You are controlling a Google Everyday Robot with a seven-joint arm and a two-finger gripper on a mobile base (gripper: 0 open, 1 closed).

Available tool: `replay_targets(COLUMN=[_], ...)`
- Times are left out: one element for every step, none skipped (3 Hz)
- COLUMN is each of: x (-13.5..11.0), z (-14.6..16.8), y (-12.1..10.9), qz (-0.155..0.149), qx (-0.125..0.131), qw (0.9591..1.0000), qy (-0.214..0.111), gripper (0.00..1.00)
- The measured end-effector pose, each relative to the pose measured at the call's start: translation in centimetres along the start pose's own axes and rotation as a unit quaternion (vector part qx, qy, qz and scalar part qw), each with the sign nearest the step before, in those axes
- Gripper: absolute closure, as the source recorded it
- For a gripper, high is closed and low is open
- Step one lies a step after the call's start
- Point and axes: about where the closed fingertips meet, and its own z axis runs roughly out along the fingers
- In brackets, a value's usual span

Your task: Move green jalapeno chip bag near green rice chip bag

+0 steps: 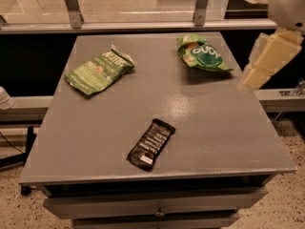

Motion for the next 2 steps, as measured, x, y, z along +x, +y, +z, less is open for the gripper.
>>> replay_targets(x=[-2.9,-5.6], z=[4.8,10.0], y=[-1.8,-3.2], qz=[-0.017,-0.023], qx=[-0.01,-0.027], qw=[0.9979,0.992], qy=[-0.062,-0.121], gripper=[0.0,0.0])
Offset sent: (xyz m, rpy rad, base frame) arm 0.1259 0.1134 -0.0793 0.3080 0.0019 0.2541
